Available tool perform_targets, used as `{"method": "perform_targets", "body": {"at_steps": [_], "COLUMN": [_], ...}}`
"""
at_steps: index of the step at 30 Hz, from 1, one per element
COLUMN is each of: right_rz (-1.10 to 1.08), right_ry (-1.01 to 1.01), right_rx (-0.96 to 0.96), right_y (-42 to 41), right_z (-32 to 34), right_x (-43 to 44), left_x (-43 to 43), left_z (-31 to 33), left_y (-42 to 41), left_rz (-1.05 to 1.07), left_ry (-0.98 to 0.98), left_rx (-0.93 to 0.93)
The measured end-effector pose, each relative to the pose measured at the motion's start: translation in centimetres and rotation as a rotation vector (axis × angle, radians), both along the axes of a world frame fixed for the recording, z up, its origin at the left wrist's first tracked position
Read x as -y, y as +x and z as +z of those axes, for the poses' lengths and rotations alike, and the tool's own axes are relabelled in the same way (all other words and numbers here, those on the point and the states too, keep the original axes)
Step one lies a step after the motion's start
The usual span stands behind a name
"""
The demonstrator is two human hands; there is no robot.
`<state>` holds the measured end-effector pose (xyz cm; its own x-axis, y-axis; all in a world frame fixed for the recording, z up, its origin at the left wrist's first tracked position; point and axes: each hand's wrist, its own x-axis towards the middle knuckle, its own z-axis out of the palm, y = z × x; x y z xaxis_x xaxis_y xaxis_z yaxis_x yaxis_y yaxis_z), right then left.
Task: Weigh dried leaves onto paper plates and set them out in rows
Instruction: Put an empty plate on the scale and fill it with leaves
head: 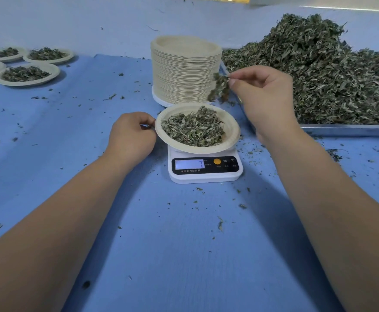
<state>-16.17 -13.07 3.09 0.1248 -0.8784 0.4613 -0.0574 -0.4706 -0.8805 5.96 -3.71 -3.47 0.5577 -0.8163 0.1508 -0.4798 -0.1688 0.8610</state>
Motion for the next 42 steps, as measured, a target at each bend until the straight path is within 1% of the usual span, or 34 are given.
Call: {"method": "perform_targets", "body": {"at_steps": [3,6,7,9,10,11,12,14,18,23,26,29,32,34,35,37,39,40,42], "right_rz": [-0.096,-0.274,-0.350,-0.492,-0.529,-0.535,-0.511,-0.428,-0.258,-0.259,-0.251,-0.235,-0.202,-0.194,-0.208,-0.225,-0.208,-0.193,-0.148], "right_ry": [0.015,0.010,-0.008,-0.066,-0.080,-0.073,-0.058,-0.043,0.008,-0.010,-0.065,-0.165,-0.246,-0.251,-0.236,-0.171,-0.113,-0.090,-0.046], "right_rx": [0.056,0.090,0.035,-0.233,-0.374,-0.478,-0.541,-0.597,-0.576,-0.591,-0.571,-0.546,-0.563,-0.578,-0.593,-0.640,-0.696,-0.714,-0.728], "right_y": [-1.1,-3.0,-3.9,-5.7,-6.3,-6.8,-7.0,-7.0,-6.3,-5.7,-5.4,-4.9,-4.4,-4.1,-4.0,-4.1,-4.4,-4.4,-4.1], "right_z": [0.1,0.1,0.0,-0.6,-1.1,-1.4,-1.7,-1.8,-1.7,-2.3,-2.3,-2.0,-1.9,-2.2,-2.3,-2.6,-3.0,-3.2,-3.7], "right_x": [1.2,2.9,3.4,4.3,4.5,4.7,4.8,5.0,5.2,4.8,4.4,3.6,1.9,0.5,-0.1,-1.1,-1.6,-1.8,-2.0], "left_x": [0.0,0.0,0.1,0.1,0.1,0.1,0.1,0.1,0.1,0.1,0.1,0.3,0.0,-0.3,-0.3,-0.2,0.1,0.1,0.2], "left_z": [-0.1,-0.1,-0.1,-0.2,-0.2,-0.1,-0.1,-0.1,-0.2,-0.3,-0.4,-0.3,0.0,0.2,0.4,1.1,1.8,2.1,2.2], "left_y": [0.1,0.1,0.1,0.1,0.1,0.1,0.0,0.0,0.0,0.1,0.1,0.1,0.2,0.2,0.2,-0.2,-0.9,-1.4,-2.4], "left_rz": [0.000,0.007,0.010,0.009,0.007,0.005,0.005,0.008,0.010,0.011,0.007,0.008,0.065,0.125,0.134,0.128,0.102,0.072,-0.004], "left_ry": [-0.001,0.004,0.004,0.001,0.001,0.001,0.001,0.003,0.006,-0.004,0.001,0.002,-0.022,-0.080,-0.119,-0.181,-0.186,-0.171,-0.144], "left_rx": [0.009,0.024,0.026,0.026,0.025,0.025,0.024,0.024,0.026,0.011,0.015,0.005,-0.020,-0.090,-0.158,-0.364,-0.573,-0.624,-0.616]}}
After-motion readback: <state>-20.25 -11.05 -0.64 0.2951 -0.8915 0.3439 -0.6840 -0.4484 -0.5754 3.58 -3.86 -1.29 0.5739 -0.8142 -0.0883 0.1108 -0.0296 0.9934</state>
